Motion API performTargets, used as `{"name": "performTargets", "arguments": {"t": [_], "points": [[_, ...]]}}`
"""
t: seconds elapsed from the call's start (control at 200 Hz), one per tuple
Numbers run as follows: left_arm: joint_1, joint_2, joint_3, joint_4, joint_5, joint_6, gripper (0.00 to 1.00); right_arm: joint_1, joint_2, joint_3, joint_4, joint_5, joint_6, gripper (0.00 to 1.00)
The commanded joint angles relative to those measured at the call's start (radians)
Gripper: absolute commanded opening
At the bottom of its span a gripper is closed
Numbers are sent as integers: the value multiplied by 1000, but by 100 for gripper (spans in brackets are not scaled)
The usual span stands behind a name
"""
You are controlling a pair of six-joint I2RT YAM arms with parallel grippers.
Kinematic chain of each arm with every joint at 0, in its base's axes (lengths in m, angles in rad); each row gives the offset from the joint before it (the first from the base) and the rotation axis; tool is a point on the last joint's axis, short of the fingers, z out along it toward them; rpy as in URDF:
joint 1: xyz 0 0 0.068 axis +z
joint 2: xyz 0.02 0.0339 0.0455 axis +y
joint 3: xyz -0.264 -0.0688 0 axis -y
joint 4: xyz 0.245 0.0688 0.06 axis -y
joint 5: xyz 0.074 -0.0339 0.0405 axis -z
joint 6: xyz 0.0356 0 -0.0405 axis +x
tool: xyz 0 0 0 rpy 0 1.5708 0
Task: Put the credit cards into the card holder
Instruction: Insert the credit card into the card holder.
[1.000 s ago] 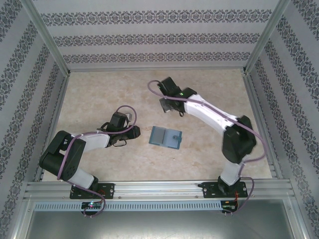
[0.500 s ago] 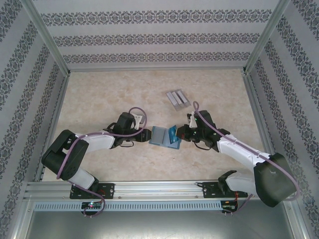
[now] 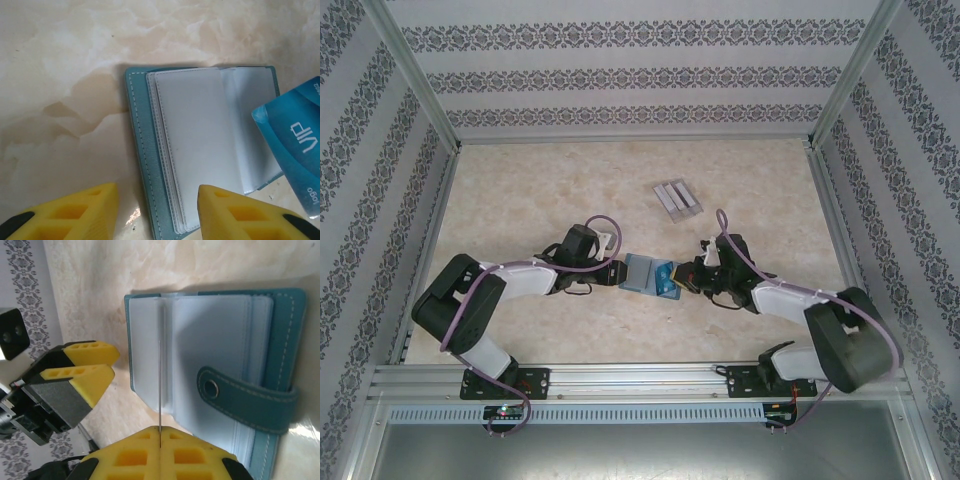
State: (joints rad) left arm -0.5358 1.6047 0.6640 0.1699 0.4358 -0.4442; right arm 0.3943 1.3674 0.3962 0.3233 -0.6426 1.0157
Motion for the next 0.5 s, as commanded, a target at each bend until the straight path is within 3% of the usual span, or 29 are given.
{"name": "performTargets", "arguments": {"t": [0.0,0.255,0.495], "points": [[-10,9,24,-44,-31,22,46,-8,84,8,157,-76,27,0],[-10,49,44,-65,-51,18,46,-3,265,-10,452,-114,129,0],[-11,81,67,-93,-74,10,37,8,323,-14,496,-126,130,0]]}}
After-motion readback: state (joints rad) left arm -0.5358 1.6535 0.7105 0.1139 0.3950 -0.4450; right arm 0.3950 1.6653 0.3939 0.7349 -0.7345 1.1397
